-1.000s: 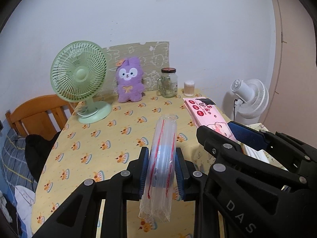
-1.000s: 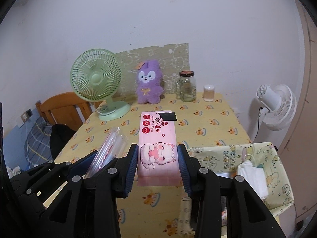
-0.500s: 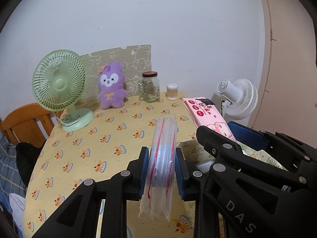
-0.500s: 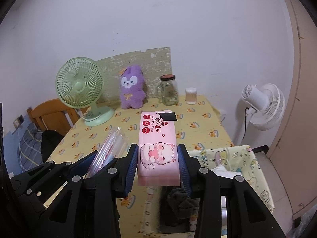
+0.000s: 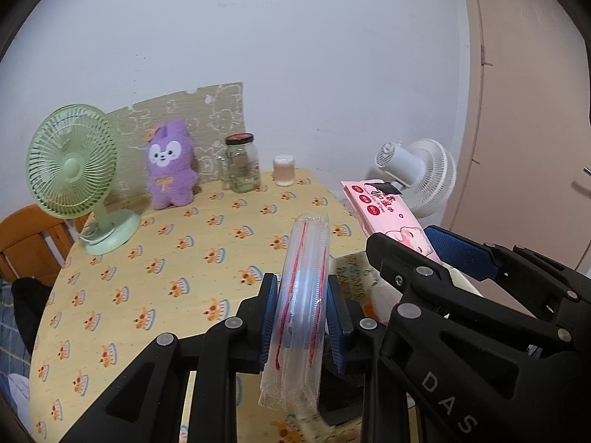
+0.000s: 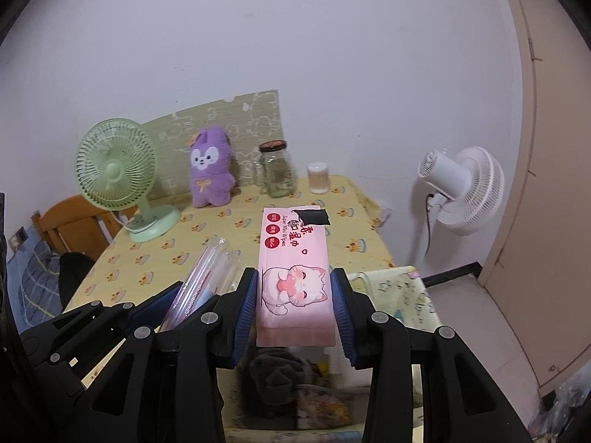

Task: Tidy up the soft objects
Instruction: 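Carry the plastic bag and pink tissue pack into the paper box and release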

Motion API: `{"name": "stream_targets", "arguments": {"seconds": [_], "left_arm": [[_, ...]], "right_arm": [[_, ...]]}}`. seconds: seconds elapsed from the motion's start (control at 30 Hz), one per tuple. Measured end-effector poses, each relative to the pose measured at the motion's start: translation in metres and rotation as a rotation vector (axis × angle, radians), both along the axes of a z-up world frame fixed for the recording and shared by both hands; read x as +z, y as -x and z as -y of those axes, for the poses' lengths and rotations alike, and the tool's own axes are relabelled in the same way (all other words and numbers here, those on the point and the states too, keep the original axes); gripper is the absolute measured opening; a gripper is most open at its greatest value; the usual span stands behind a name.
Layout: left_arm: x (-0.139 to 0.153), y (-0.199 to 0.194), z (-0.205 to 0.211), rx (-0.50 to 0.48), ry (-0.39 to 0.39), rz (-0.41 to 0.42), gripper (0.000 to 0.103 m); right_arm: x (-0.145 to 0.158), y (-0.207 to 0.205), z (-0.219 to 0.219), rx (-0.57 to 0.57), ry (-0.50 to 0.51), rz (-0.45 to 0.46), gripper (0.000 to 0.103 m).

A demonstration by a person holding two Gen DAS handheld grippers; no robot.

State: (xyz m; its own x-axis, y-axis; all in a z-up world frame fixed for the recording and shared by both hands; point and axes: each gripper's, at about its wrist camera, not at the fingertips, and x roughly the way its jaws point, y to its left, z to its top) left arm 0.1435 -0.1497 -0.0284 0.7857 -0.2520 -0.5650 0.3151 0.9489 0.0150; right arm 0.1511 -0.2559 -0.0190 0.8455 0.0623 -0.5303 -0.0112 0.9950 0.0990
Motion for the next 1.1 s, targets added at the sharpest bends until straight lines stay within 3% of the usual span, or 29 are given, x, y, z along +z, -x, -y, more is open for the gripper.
{"name": "stream_targets", "arguments": {"seconds": [0.63, 0.77, 0.83, 0.9, 1.03, 1.1], "left_arm": [[-0.02, -0.004, 0.042, -0.103, 0.031, -0.057, 0.026], [-0.025, -0.006, 0.046, -0.104, 0.025, -0.073, 0.04], [-0.027, -0.007, 0.047, -0.112, 0.021, -0.082, 0.042], [-0.029, -0.007, 0.047, -0.111, 0.012, -0.087, 0.056], [-0.03, -0.007, 0.046, -0.095, -0.016, -0.086, 0.065], [-0.032, -0.007, 0.045, -0.085, -0.035, -0.096, 0.075]], "right_arm": [[-0.018, 0.002, 0.043, -0.098, -0.001, -0.042, 0.043], [-0.023, 0.001, 0.046, -0.11, 0.005, -0.059, 0.043], [-0.026, 0.001, 0.048, -0.113, 0.004, -0.065, 0.043], [-0.028, 0.001, 0.049, -0.109, 0.001, -0.07, 0.043], [-0.032, 0.0, 0.047, -0.095, -0.011, -0.08, 0.043], [-0.035, -0.001, 0.045, -0.088, -0.022, -0.086, 0.043]]}}
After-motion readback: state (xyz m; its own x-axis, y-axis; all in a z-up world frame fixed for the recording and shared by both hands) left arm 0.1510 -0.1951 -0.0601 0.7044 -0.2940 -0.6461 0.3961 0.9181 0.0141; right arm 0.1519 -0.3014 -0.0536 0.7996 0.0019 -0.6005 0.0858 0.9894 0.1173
